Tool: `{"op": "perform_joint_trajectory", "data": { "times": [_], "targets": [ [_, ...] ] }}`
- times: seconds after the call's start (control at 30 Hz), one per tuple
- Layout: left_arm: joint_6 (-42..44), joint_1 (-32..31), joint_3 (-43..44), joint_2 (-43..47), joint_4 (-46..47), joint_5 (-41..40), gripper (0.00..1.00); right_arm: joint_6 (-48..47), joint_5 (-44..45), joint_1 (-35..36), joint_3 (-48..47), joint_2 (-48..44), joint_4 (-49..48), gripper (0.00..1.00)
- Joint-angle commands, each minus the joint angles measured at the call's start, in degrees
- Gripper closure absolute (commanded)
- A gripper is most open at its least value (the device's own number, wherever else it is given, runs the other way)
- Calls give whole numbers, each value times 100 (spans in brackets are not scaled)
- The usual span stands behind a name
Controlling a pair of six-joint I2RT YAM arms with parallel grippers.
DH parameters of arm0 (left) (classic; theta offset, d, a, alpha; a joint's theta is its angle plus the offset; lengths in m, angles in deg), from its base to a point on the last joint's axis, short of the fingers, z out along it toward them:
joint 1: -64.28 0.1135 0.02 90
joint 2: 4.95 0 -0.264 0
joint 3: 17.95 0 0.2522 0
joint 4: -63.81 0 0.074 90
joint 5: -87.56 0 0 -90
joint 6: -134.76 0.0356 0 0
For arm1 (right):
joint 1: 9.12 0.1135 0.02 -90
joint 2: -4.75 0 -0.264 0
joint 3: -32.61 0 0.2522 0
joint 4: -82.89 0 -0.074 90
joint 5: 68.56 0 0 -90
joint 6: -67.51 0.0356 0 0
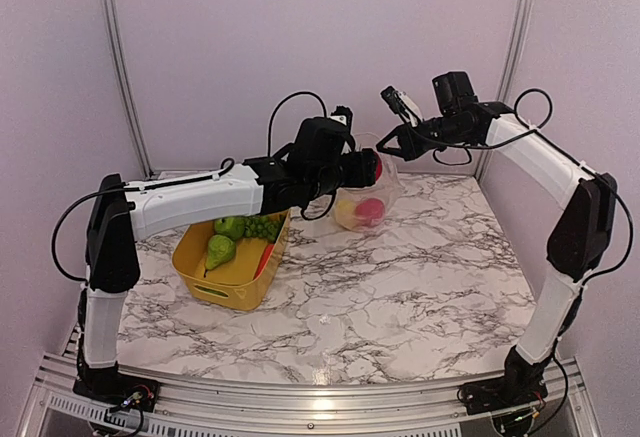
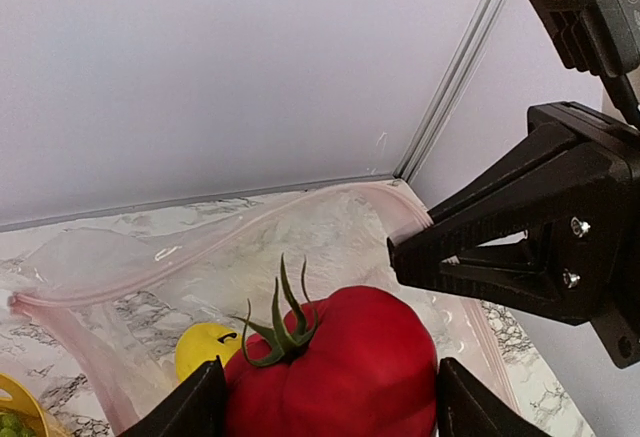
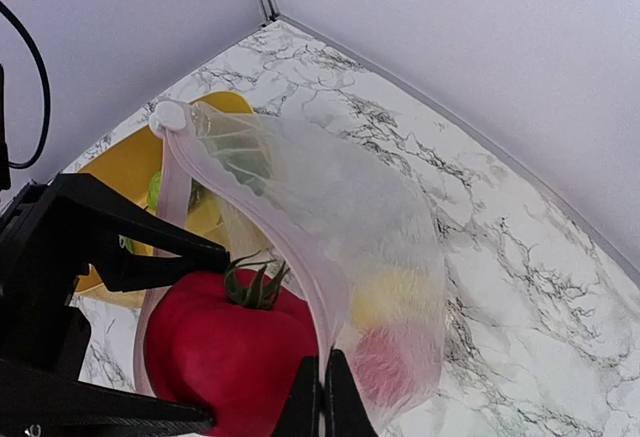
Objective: Place the food in the zip-top bag and seal the zipper
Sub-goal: Place the fake vegetable in the zipper food storage bag.
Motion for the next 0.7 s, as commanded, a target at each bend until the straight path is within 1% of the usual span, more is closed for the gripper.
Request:
{"op": "perform_joint_trajectory", "data": {
  "times": [0.0,0.23,0.3,0.53,0.67],
  "targets": [
    [11,-18,265,-122,-349,-296,25,64,-62,27,-16,-219,-76,100],
    [271,-79,227,55,-261,-232,20,83,-54,27,4,-199,-87,100],
    [340,-110,161,134,-167,-193,20,84,-48,27,8,-197,-87,100],
    [628,-279,-417,743,670,312,21,50,73,-58,122,-263,-143,100],
    [825,-335,-878,1333,754,350,22,183,59,-482,-208,-150,-134,100]
  ]
}}
